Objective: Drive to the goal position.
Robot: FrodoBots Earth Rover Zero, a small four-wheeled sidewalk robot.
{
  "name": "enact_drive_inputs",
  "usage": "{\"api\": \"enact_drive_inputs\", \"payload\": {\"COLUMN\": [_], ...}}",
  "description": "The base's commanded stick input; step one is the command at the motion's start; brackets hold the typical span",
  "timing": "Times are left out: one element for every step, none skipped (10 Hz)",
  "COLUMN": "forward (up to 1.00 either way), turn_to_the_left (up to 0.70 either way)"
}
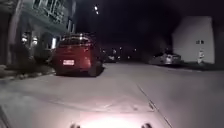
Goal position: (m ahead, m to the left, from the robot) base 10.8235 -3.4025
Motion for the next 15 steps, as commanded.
{"api": "enact_drive_inputs", "payload": {"forward": [0.85, 0.85, 0.85, 0.85, 0.85, 0.85, 0.85, 0.85, 0.85, 0.85, 0.85, 0.85, 0.85, 0.85, 0.85], "turn_to_the_left": [0.00, 0.00, 0.00, 0.00, 0.00, 0.00, 0.00, 0.00, 0.00, 0.00, 0.00, 0.00, 0.00, 0.00, 0.00]}}
